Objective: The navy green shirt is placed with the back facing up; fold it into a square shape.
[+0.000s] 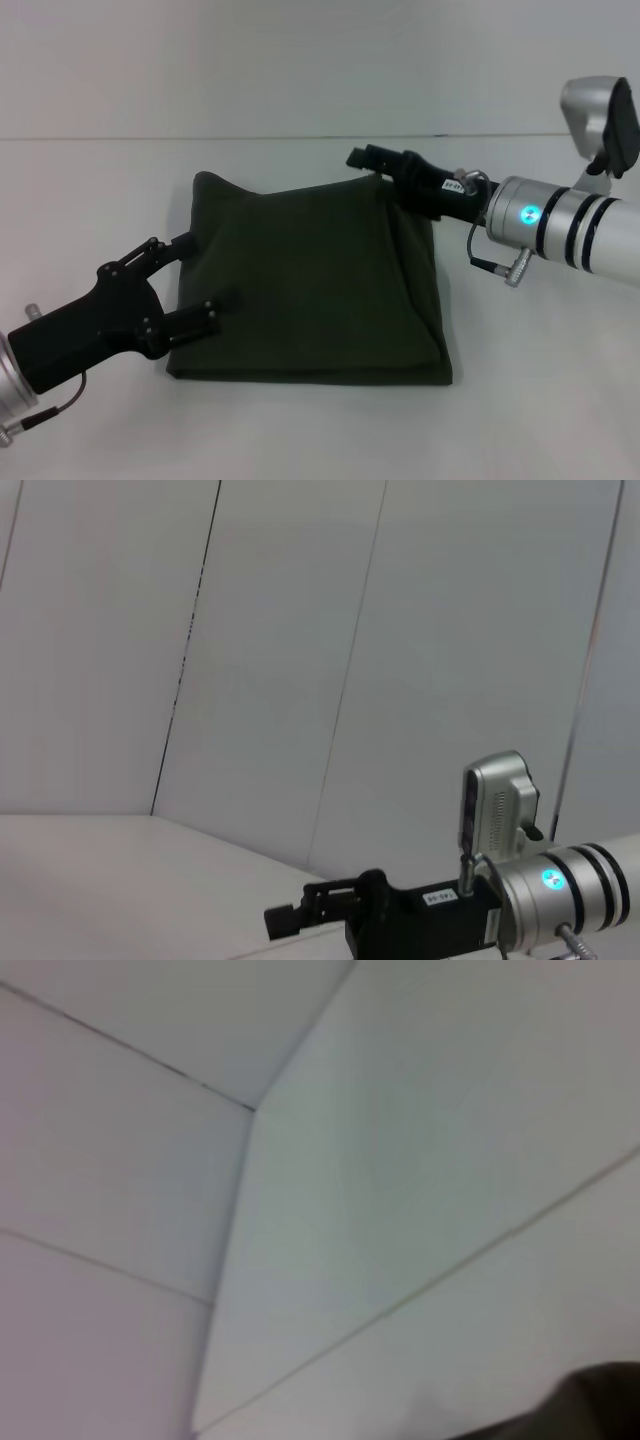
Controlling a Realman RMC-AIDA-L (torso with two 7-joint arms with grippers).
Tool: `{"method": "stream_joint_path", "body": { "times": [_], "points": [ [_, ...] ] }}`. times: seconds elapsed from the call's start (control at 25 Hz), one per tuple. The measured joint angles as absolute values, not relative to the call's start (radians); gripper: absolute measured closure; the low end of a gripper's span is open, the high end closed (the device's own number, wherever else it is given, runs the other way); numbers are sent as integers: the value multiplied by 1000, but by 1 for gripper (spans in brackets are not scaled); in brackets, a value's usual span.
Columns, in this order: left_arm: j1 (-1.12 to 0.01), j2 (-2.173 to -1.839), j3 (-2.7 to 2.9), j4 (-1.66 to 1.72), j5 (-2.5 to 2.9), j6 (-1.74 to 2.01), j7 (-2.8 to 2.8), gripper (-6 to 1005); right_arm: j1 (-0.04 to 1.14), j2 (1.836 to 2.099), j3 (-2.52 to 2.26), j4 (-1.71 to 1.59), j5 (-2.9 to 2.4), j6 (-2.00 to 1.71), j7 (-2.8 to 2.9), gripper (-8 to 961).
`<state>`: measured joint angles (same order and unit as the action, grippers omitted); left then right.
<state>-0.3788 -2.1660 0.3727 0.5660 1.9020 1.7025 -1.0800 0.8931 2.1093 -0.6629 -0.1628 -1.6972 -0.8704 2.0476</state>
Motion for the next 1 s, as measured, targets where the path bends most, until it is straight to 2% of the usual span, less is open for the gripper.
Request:
{"method": "stream_joint_path", "body": {
  "times": [0.36,0.56,0.8,1.0],
  "points": [
    [-379,-2166,373,564,1896,1691,-1084,51,849,2105,-670,-162,-1609,-1008,1821,178],
    [-379,-2166,372,565,1883,1671,-1127,51,777,2096,-677,-212,-1620,-1117,1593,177],
    [-370,-2156,345,592,1900,1668,-1286,51,551,2090,-762,-443,-1674,-1424,1245,176],
    [-333,-2152,344,657,1979,1708,-1320,51,378,2095,-775,-461,-1669,-1526,960,175]
  ]
}}
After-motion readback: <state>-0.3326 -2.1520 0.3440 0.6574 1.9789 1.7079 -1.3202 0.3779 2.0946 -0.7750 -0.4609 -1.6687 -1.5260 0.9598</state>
